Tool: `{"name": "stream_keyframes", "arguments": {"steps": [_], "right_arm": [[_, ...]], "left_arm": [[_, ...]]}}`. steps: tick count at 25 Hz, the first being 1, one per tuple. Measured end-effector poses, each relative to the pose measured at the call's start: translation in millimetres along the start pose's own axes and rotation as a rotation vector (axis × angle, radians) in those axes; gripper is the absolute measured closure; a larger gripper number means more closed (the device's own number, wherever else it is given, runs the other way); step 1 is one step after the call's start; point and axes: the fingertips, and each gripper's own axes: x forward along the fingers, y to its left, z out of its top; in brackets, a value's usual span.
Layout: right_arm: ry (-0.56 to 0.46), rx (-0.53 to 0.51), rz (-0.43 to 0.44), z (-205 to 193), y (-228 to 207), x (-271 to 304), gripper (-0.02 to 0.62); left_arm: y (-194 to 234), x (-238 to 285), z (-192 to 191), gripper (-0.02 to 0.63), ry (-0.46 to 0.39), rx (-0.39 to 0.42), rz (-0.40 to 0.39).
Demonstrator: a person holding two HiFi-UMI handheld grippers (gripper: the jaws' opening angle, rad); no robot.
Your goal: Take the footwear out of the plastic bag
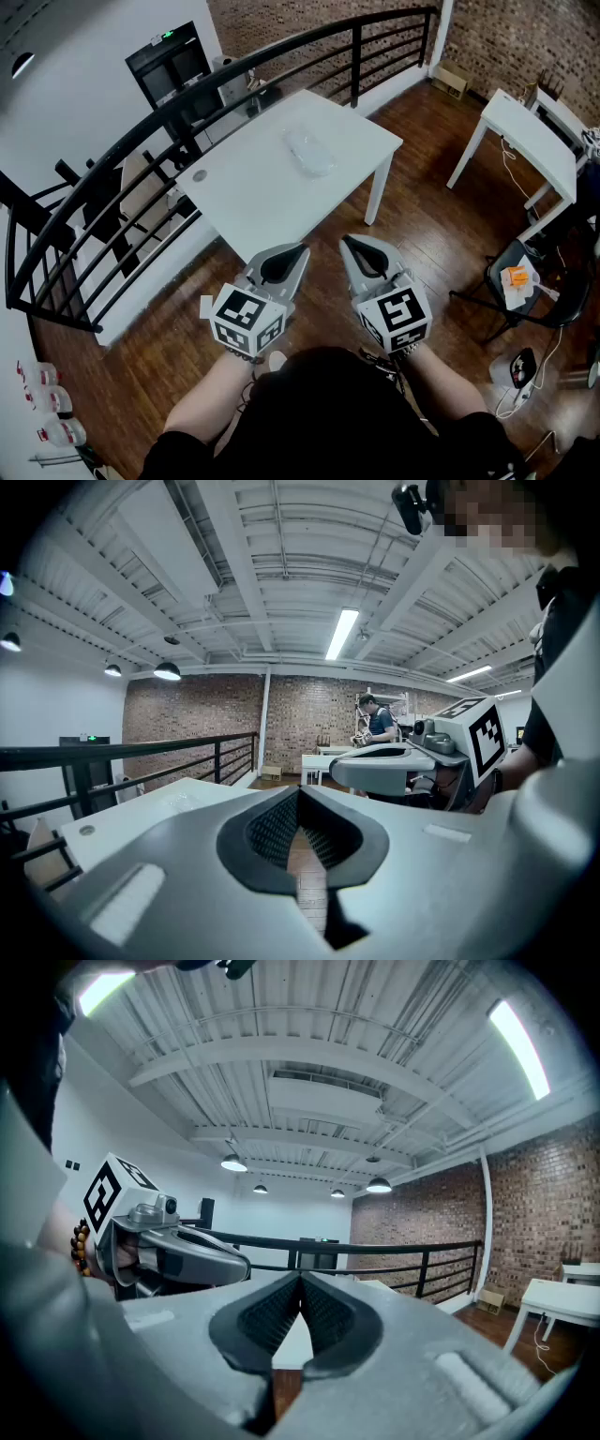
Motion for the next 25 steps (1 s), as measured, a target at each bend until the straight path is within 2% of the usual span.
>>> {"name": "stream_keyframes", "arguments": {"steps": [14,25], "right_arm": [[0.008,0.022,0.047,-19.8,-37.3,-21.1,0.606],[0.029,0.052,0.058,-29.0,-46.7,9.9,0.606]], "left_arm": [[-23.6,30.0,-1.2,0.594,0.014,-0.006,0.058],[8.7,43.8,-6.1,0.594,0.044,-0.019,0.068]]}}
